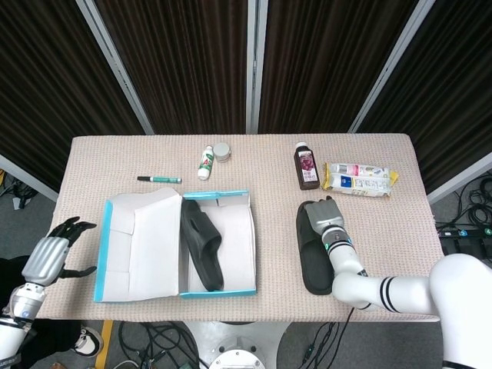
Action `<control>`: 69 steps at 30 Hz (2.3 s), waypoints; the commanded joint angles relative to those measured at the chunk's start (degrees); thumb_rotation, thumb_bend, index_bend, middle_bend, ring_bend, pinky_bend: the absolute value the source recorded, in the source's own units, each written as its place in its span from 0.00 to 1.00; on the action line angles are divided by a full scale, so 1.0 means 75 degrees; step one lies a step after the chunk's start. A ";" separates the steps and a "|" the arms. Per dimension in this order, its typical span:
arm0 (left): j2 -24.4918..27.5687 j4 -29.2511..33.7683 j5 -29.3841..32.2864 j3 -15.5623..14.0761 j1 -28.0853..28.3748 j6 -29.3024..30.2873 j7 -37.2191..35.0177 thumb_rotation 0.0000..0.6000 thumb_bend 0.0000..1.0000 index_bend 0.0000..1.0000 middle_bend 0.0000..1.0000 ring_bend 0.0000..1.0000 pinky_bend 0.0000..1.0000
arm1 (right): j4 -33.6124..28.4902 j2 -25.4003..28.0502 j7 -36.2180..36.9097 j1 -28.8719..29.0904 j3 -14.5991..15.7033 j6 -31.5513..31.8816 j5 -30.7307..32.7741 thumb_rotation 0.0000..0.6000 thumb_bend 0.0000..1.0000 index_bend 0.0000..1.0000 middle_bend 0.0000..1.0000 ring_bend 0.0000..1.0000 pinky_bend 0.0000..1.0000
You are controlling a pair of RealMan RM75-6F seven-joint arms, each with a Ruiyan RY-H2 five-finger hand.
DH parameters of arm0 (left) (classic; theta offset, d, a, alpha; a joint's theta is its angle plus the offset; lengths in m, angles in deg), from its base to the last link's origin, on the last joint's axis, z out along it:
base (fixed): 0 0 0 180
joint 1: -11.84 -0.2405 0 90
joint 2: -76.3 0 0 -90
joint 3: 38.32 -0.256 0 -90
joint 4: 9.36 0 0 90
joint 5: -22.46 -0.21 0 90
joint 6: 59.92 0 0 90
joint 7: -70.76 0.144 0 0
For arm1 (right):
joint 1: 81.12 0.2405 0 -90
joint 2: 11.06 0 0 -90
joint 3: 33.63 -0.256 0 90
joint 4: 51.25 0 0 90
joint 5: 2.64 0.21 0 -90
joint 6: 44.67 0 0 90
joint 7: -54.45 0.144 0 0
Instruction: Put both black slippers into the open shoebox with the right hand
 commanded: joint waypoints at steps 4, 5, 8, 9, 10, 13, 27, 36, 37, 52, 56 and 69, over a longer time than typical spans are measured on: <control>0.0002 0.0046 -0.0012 0.0004 0.0020 -0.0014 0.0042 1.00 0.00 0.21 0.21 0.09 0.18 | -0.0291 0.0251 0.0360 -0.0289 -0.0213 0.0122 -0.0683 1.00 0.10 0.49 0.44 0.26 0.16; 0.0000 0.0054 -0.0015 0.0004 0.0024 -0.0015 0.0054 1.00 0.00 0.21 0.21 0.09 0.18 | -0.0364 0.0324 0.0424 -0.0330 -0.0245 0.0122 -0.0781 1.00 0.11 0.49 0.44 0.26 0.16; 0.0001 0.0085 -0.0018 0.0005 0.0032 -0.0022 0.0085 1.00 0.00 0.21 0.21 0.09 0.18 | -0.0664 0.0630 0.0702 -0.0486 -0.0384 0.0122 -0.1149 1.00 0.11 0.50 0.45 0.27 0.17; 0.0003 0.0095 -0.0016 0.0005 0.0034 -0.0026 0.0097 1.00 0.00 0.21 0.21 0.09 0.18 | -0.0770 0.0746 0.0796 -0.0535 -0.0430 0.0119 -0.1277 1.00 0.11 0.50 0.45 0.27 0.17; 0.0008 0.0113 -0.0010 0.0007 0.0037 -0.0031 0.0111 1.00 0.00 0.21 0.21 0.09 0.18 | -0.0919 0.0915 0.0947 -0.0611 -0.0502 0.0111 -0.1466 1.00 0.11 0.50 0.45 0.27 0.17; 0.0030 0.0173 -0.0005 0.0018 0.0051 -0.0042 0.0154 1.00 0.00 0.21 0.21 0.09 0.18 | -0.1317 0.1381 0.1452 -0.0848 -0.0740 0.0095 -0.2047 1.00 0.11 0.51 0.45 0.28 0.17; 0.0120 0.0492 0.0004 0.0072 0.0084 0.0002 0.0427 1.00 0.00 0.21 0.21 0.09 0.18 | -0.1937 0.2304 0.5600 -0.2385 -0.2179 -0.0675 -0.6305 1.00 0.11 0.53 0.47 0.30 0.19; 0.0201 0.0628 0.0086 0.0136 0.0121 -0.0038 0.0512 1.00 0.00 0.21 0.21 0.09 0.18 | -0.1301 0.1365 0.8896 -0.2802 -0.2673 -0.0798 -0.8405 1.00 0.10 0.53 0.47 0.30 0.20; 0.0201 0.0627 0.0094 0.0139 0.0121 -0.0040 0.0504 1.00 0.00 0.21 0.21 0.09 0.18 | -0.1160 0.1187 0.9155 -0.2817 -0.2686 -0.0706 -0.8617 1.00 0.10 0.53 0.47 0.30 0.20; 0.0151 0.0370 0.0014 0.0154 0.0022 0.0225 0.0268 1.00 0.00 0.21 0.21 0.09 0.18 | 0.0998 -0.0768 1.0724 -0.2484 -0.2509 -0.0397 -0.9590 1.00 0.09 0.53 0.47 0.30 0.21; 0.0110 0.0226 0.0021 0.0148 -0.0007 0.0259 0.0321 1.00 0.00 0.21 0.21 0.09 0.18 | 0.1347 -0.1035 1.0914 -0.2426 -0.2507 -0.0318 -0.9656 1.00 0.09 0.53 0.47 0.30 0.21; 0.0073 0.0138 -0.0054 0.0153 -0.0040 0.0382 0.0148 1.00 0.00 0.21 0.21 0.09 0.18 | 0.2181 -0.1474 1.1179 -0.2303 -0.2331 -0.0155 -0.9953 1.00 0.09 0.53 0.47 0.30 0.21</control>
